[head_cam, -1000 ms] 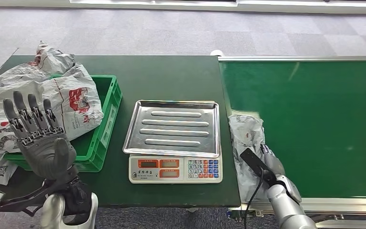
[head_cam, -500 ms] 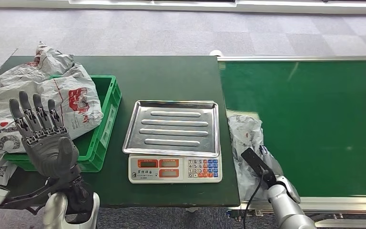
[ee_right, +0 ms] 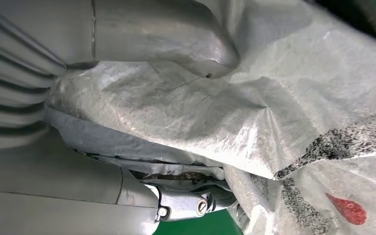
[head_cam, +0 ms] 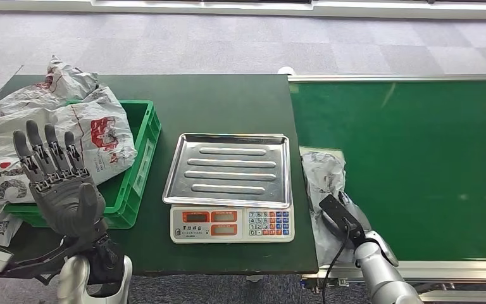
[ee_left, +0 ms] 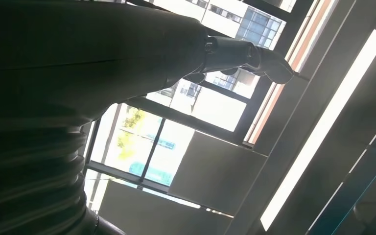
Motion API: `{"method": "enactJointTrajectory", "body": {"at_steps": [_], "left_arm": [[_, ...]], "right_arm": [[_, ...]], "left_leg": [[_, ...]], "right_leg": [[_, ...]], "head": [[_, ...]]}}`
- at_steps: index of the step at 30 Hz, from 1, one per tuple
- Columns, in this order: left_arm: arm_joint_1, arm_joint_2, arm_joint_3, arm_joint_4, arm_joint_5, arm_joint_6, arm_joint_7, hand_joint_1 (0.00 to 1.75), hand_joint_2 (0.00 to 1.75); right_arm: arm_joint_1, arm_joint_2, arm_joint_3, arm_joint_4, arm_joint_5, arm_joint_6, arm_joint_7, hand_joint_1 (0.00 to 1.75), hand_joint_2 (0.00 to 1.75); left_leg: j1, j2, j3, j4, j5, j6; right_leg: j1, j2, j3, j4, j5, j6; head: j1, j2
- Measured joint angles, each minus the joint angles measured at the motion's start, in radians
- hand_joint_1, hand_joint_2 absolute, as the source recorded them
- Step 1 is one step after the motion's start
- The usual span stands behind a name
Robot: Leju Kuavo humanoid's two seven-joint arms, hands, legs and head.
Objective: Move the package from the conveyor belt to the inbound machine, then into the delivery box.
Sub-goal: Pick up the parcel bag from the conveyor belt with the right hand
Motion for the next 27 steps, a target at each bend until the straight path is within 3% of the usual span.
{"method": "enactJointTrajectory", "body": {"at_steps": [5, 21, 25, 27], "left_arm": [[-0.006, 0.0, 0.0, 0.007, -0.003, -0.003, 0.0, 0.0, 1.75], [-0.034, 0.0, 0.0, 0.03, -0.009, -0.003, -0.015, 0.0, 1.75], [-0.038, 0.0, 0.0, 0.032, -0.009, 0.0, -0.016, 0.0, 1.75], [-0.039, 0.0, 0.0, 0.032, -0.009, 0.0, -0.017, 0.0, 1.75]], "right_arm": [[0.0, 0.005, 0.034, 0.006, -0.004, 0.081, -0.08, 0.0, 1.75], [-0.019, 0.055, 0.196, 0.024, 0.036, 0.108, -0.036, 0.0, 1.75], [-0.022, 0.062, 0.233, 0.027, 0.041, 0.101, -0.028, 1.75, 1.75], [-0.023, 0.063, 0.245, 0.028, 0.036, 0.093, -0.028, 1.75, 1.75]], "left_leg": [[0.0, 0.005, 0.0, 0.0, 0.0, 0.0], [0.007, 0.026, 0.0, 0.0, -0.006, -0.01], [0.009, 0.033, 0.003, -0.001, -0.008, -0.013], [0.01, 0.035, 0.004, -0.001, -0.009, -0.014]], "right_leg": [[0.001, 0.005, -0.002, 0.0, 0.001, -0.001], [0.005, 0.027, -0.002, 0.001, 0.003, -0.008], [0.008, 0.034, -0.002, 0.002, 0.004, -0.012], [0.009, 0.036, -0.003, 0.003, 0.003, -0.014]], "head": [[0.0, 0.0], [0.0, 0.0], [0.0, 0.0], [0.0, 0.0]]}}
